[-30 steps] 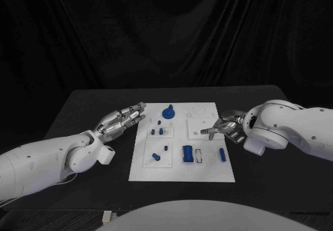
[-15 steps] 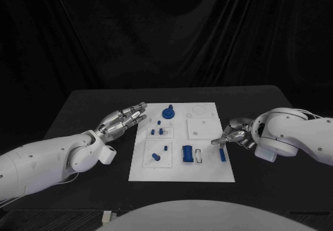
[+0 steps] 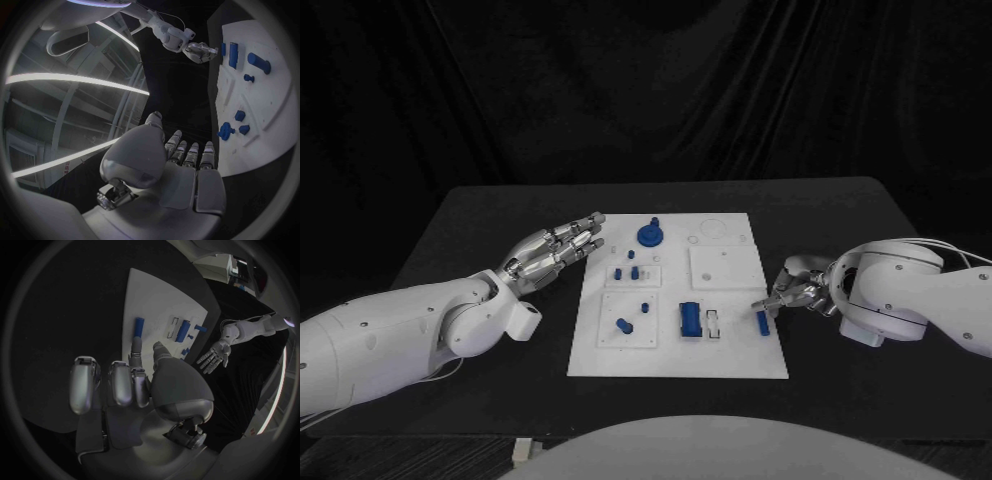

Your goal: Assemble the parts on the task board

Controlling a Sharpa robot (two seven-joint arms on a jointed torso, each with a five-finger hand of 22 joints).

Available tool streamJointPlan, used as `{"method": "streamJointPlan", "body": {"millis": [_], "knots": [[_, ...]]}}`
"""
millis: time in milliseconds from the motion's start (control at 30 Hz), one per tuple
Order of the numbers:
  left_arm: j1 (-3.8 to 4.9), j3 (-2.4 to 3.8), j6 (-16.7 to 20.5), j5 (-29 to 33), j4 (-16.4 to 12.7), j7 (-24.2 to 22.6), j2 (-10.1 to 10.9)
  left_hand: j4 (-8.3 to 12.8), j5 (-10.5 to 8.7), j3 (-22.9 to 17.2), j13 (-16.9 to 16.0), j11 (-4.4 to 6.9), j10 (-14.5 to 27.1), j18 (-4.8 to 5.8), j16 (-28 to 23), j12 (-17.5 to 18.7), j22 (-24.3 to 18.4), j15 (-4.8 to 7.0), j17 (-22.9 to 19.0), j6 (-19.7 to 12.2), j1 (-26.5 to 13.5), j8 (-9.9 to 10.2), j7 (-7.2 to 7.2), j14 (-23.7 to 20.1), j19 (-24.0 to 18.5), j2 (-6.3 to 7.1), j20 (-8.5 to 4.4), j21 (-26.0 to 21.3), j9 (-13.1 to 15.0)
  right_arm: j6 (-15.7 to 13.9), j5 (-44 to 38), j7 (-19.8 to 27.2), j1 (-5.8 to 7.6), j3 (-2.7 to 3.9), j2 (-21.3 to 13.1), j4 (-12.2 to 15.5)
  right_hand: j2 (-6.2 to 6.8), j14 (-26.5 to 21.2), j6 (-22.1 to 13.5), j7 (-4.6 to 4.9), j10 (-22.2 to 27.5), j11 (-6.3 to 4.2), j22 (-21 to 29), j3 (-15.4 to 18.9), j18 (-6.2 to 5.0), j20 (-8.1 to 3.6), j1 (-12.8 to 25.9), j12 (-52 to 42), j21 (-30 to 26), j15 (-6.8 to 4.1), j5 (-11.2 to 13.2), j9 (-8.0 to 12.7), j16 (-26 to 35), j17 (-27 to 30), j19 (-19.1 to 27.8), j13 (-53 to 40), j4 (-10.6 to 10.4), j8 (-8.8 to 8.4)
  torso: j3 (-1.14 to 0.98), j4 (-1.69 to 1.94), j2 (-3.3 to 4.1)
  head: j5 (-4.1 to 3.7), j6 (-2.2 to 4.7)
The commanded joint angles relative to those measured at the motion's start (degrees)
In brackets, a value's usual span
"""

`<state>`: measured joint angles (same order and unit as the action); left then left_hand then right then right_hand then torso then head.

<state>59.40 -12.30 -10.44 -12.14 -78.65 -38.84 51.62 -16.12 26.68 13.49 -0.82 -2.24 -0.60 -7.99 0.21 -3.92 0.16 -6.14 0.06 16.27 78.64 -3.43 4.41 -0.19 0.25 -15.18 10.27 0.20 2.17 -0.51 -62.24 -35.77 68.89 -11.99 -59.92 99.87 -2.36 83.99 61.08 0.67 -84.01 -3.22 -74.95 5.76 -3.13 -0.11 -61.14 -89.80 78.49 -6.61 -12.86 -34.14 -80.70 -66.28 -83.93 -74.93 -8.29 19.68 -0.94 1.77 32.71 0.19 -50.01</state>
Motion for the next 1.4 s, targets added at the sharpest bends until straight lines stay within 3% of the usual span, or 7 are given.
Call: {"method": "streamJointPlan", "body": {"millis": [33, 233, 667, 1000, 1233, 1400], "knots": [[-0.09, 0.05, -0.65, 0.07, -0.12, -2.11, -0.23, 0.05, 0.42, -0.43, -0.05, -0.22, -0.02, -0.13, -0.21, -0.38, 0.05, -0.43, -0.06, -0.21, 0.47, -0.29, 0.06, 0.19, -0.07, -0.01, 0.42, -0.02, -0.05, 0.10, -5.22, -1.13, -0.23, 0.02, -0.02, 0.22, -0.16, 2.37, 0.27, 0.32, -5.99, -0.06, -11.38, -0.18, 0.38, -0.39, -0.42, -0.20, -0.38, -0.16, 0.13, 0.77, 0.38, 0.43, -2.65, -15.07, 0.30, -1.08, -0.01, 0.03, -0.04, -0.15, 0.01], [-0.09, 0.05, -0.76, 0.07, -0.02, -1.97, -0.37, 0.05, 0.45, -0.45, -0.05, -0.23, -0.03, -0.15, -0.21, -0.39, 0.06, -0.44, -0.06, -0.30, 0.51, -0.28, 0.05, 0.19, -0.06, -0.02, 0.47, -0.01, -0.06, -0.03, -7.76, -1.16, -0.62, 0.02, 0.38, 0.29, -0.24, 2.23, 0.23, 0.94, -5.99, 0.46, -11.21, -0.63, 0.27, -0.04, -0.81, -0.20, -0.92, 0.26, 0.19, 3.28, 0.78, 1.41, -2.47, -15.07, 0.81, -4.15, -0.01, 0.00, -0.02, -0.05, 0.01], [-0.09, 0.05, -1.00, 0.07, -0.08, -1.67, -0.31, 0.09, 0.53, -0.53, -0.08, -0.33, -0.08, -0.21, -0.21, -0.51, 0.07, -0.46, -0.06, -0.25, 0.63, -0.34, 0.08, 0.19, -0.05, -0.04, 0.57, 0.00, -0.04, 1.56, -9.05, -1.25, -1.66, 0.02, 2.41, -1.24, 0.02, 2.01, 0.75, 1.61, -5.99, 1.05, -11.07, -1.71, 0.18, 0.44, -2.42, -0.20, -1.40, 0.75, -1.42, 6.85, 1.40, 2.91, -2.30, -15.07, 2.58, -7.89, -0.01, 0.00, -0.03, 0.10, 0.01], [-0.09, 0.05, -1.28, 0.07, -0.06, -1.52, -0.48, 0.12, 0.61, -0.62, -0.08, -0.46, -0.11, -0.28, -0.21, -0.56, 0.07, -0.44, -0.06, -0.15, 0.75, -0.41, 0.18, 0.19, -0.05, -0.10, 0.65, 0.00, -0.02, 5.89, -10.03, -1.49, -2.60, 0.03, 3.88, -3.27, 0.71, 1.98, -0.12, 2.55, -5.99, 1.86, -10.91, -2.70, 0.08, 0.96, -3.31, -0.20, -1.98, 1.39, -3.95, 9.96, 1.55, 3.36, -2.18, -15.07, 4.24, -11.21, 0.00, -0.01, 0.00, 0.41, 0.01], [-0.09, 0.05, -1.54, 0.07, 0.11, -1.35, -0.77, 0.13, 0.69, -0.72, -0.10, -0.64, -0.14, -0.38, -0.21, -0.63, 0.07, -0.39, -0.06, -0.18, 0.86, -0.45, 0.31, 0.19, -0.05, -0.17, 0.70, 0.00, -0.01, 5.59, -9.30, -1.48, -3.35, 0.03, 4.55, -3.45, 0.91, 1.90, 0.39, 2.67, -5.99, 2.03, -10.84, -4.49, 0.02, 1.21, -5.56, -0.20, -2.27, 1.56, -6.89, 11.50, 1.72, 3.87, -2.10, -15.07, 6.61, -12.47, -0.02, 0.05, 0.01, 0.15, 0.01], [-0.11, 0.05, -1.76, 0.07, 0.17, -1.30, -0.99, 0.15, 0.76, -0.79, -0.09, -0.72, -0.15, -0.43, -0.21, -0.61, 0.08, -0.38, -0.06, -0.22, 0.93, -0.47, 0.38, 0.19, -0.04, -0.24, 0.73, 0.01, -0.02, 5.00, -8.62, -1.47, -3.73, 0.03, 5.13, -3.56, 1.13, 1.85, 0.86, 2.59, -5.99, 1.97, -10.83, -5.58, 0.00, 1.24, -7.07, -0.20, -2.38, 1.53, -7.63, 11.98, 1.83, 4.16, -2.07, -15.07, 8.14, -12.66, -0.01, 0.03, -0.02, -0.09, 0.01]]}}
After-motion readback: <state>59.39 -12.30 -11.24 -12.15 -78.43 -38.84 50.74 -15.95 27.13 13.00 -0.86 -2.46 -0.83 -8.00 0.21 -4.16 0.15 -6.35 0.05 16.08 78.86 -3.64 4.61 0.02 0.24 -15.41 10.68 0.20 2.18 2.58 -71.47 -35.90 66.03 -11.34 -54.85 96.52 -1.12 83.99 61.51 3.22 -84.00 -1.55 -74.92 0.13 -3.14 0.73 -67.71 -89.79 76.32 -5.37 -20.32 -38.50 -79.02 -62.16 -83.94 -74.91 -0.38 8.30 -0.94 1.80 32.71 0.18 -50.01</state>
